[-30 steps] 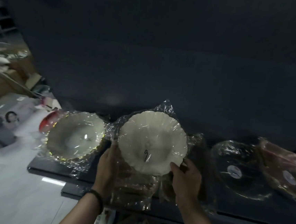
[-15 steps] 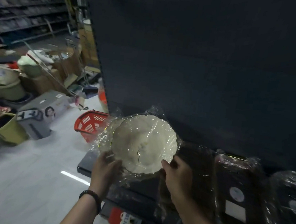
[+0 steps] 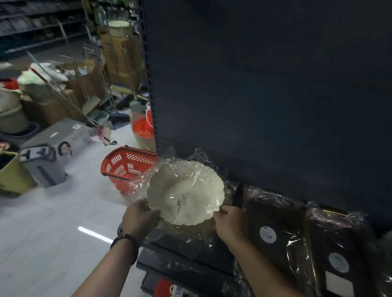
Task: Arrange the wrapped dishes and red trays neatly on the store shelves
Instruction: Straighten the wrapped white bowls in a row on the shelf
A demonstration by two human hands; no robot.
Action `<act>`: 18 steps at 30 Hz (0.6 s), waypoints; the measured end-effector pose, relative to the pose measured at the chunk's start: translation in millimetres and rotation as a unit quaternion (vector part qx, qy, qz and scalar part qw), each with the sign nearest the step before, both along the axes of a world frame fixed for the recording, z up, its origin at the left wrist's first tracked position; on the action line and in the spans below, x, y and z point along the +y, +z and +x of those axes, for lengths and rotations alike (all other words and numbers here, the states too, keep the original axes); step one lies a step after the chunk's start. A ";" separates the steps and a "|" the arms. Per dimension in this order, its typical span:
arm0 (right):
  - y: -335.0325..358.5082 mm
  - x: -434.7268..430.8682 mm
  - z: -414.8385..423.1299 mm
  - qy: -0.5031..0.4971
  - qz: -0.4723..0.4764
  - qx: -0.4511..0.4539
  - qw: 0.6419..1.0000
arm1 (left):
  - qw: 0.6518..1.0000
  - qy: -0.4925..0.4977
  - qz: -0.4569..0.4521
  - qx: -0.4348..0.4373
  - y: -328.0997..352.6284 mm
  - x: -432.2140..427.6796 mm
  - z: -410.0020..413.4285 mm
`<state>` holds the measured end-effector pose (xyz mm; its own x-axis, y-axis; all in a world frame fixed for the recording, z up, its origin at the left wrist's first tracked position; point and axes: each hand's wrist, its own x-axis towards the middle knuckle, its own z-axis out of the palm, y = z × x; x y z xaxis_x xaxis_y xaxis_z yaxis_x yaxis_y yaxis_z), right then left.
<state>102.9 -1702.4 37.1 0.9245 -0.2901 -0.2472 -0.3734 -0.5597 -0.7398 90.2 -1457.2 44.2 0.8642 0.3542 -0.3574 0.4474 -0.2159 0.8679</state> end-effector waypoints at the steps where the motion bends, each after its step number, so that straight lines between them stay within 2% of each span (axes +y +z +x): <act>1: -1.9 -0.4 0.6 0.006 -0.009 0.002 1.000 | 0.999 -0.013 0.042 0.011 -5.1 1.8 2.6; 5: -3.4 -1.3 -2.6 0.003 -0.067 -0.038 0.997 | 0.985 0.009 0.168 -0.020 -7.8 -2.4 -0.2; 9: -2.5 -0.9 -7.3 0.081 -0.164 -0.059 0.981 | 0.967 -0.041 0.244 -0.054 -13.3 -6.9 -10.7; 18: -7.7 -1.8 -6.0 0.125 -0.164 -0.007 0.978 | 0.935 -0.098 0.338 -0.050 -13.1 -5.8 -10.5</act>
